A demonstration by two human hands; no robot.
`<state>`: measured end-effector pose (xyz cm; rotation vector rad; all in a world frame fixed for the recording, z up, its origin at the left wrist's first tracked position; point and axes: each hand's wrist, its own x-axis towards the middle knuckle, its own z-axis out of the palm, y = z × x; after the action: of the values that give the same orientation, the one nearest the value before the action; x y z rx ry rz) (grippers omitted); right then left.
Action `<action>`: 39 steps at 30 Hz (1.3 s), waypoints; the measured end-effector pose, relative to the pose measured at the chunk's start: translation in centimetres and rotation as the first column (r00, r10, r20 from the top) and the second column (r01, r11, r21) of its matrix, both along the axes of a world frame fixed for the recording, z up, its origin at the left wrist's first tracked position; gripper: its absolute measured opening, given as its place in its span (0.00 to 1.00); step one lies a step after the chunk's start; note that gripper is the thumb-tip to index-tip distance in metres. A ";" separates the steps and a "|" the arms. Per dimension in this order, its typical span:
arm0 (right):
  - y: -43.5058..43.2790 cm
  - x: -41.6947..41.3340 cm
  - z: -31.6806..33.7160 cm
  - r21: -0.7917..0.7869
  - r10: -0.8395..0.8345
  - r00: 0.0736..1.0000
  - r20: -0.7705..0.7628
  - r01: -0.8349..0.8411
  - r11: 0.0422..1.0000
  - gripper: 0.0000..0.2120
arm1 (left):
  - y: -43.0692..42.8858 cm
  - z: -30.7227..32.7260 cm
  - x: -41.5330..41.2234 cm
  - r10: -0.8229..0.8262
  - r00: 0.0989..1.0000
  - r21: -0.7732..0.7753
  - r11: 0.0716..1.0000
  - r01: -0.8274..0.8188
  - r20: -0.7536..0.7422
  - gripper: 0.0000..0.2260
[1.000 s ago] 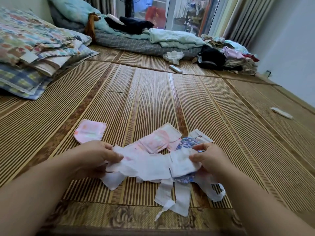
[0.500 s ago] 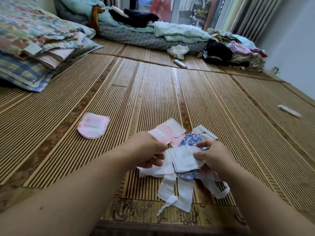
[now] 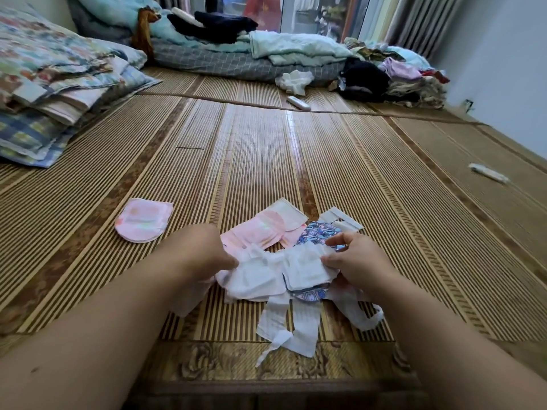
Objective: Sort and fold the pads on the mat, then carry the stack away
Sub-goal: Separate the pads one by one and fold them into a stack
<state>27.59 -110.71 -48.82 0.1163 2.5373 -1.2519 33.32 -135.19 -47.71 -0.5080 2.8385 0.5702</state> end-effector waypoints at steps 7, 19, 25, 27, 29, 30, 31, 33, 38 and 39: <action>0.0 0.1 -0.1 0.008 0.014 1.000 -0.013 -0.014 1.000 0.16 | 0.5 -0.7 0.9 0.043 0.992 0.170 0.983 -0.063 0.118 0.15; 0.1 0.1 -0.2 0.034 0.030 0.999 -0.030 -0.029 0.999 0.15 | -1.5 0.4 1.8 0.106 0.928 0.463 0.843 -0.274 0.356 0.18; 0.0 0.2 -0.2 0.027 0.037 0.999 -0.037 -0.036 0.999 0.15 | -0.1 -0.3 1.5 0.138 0.947 0.514 0.812 -0.275 0.289 0.15; 0.1 0.2 -0.1 0.032 0.039 0.999 -0.037 -0.037 0.999 0.15 | 0.1 -0.6 1.4 0.154 0.952 0.534 0.798 -0.278 0.265 0.12; 0.1 0.3 -0.2 0.014 0.037 0.999 -0.033 -0.037 0.999 0.14 | 0.1 -0.6 1.3 0.142 0.961 0.543 0.801 -0.254 0.239 0.09; 0.2 0.3 -0.2 0.006 0.038 0.999 -0.035 -0.038 0.999 0.14 | -0.1 -0.5 1.4 0.126 0.967 0.536 0.813 -0.229 0.222 0.08; 0.2 0.3 -0.2 0.005 0.041 0.998 -0.039 -0.041 0.999 0.14 | -0.2 -0.4 1.4 0.108 0.973 0.524 0.827 -0.202 0.205 0.09; 0.4 0.2 -0.1 0.001 0.043 0.998 -0.045 -0.043 0.999 0.14 | -0.5 0.0 1.7 0.080 0.982 0.495 0.855 -0.156 0.171 0.09; 0.8 0.2 0.5 -0.078 0.020 0.999 -0.046 -0.024 0.997 0.15 | -0.9 0.6 2.6 0.062 0.998 0.569 0.820 -0.062 0.019 0.09; 0.8 0.2 0.8 -0.103 0.016 0.999 -0.052 -0.021 0.994 0.15 | -0.9 0.8 2.7 0.077 0.997 0.603 0.797 -0.050 -0.019 0.09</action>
<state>27.81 -109.86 -48.04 0.0384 2.5037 -1.3935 36.02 -136.11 -46.91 -0.4634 2.4659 1.4425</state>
